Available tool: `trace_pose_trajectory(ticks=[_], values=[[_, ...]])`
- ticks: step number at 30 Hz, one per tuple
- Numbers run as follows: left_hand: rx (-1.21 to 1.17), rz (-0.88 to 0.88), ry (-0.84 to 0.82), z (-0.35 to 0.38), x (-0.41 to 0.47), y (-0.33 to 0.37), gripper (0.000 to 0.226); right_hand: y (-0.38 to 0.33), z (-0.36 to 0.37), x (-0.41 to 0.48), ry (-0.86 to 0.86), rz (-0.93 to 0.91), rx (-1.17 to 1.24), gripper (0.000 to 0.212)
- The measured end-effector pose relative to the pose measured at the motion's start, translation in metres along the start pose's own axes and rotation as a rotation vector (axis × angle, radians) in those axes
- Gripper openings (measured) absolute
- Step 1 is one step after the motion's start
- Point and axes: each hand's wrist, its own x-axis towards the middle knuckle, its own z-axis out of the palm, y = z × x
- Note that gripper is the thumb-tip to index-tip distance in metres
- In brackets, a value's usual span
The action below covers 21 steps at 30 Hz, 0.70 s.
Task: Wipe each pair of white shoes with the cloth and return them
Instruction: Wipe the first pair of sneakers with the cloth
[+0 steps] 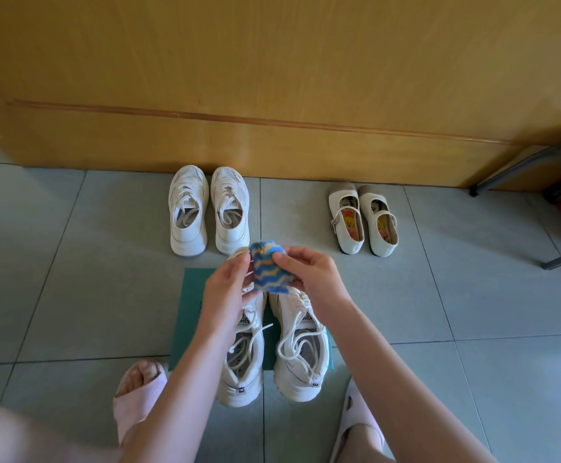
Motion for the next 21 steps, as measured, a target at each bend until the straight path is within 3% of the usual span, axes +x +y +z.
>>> trace_pose_trajectory(ticks=[5,10,15,18,21], values=[[-0.025,-0.028,-0.06,0.003,0.0,-0.003,0.013,0.008,0.002,0.001,0.136,-0.161,-0.224,0.016],[-0.06,-0.052,-0.056,0.008,0.002,-0.007,0.011,0.013,0.003,-0.003,0.168,-0.368,-0.348,0.013],[-0.124,-0.138,-0.106,0.012,0.001,-0.003,0.035,0.018,0.0,-0.004,0.058,-0.302,-0.245,0.023],[0.026,-0.129,-0.18,0.016,-0.001,-0.004,0.03,0.017,-0.014,0.005,0.112,-0.266,-0.217,0.027],[0.205,-0.046,-0.115,0.016,0.0,-0.014,0.019,0.008,-0.036,0.024,0.218,-0.22,-0.172,0.029]])
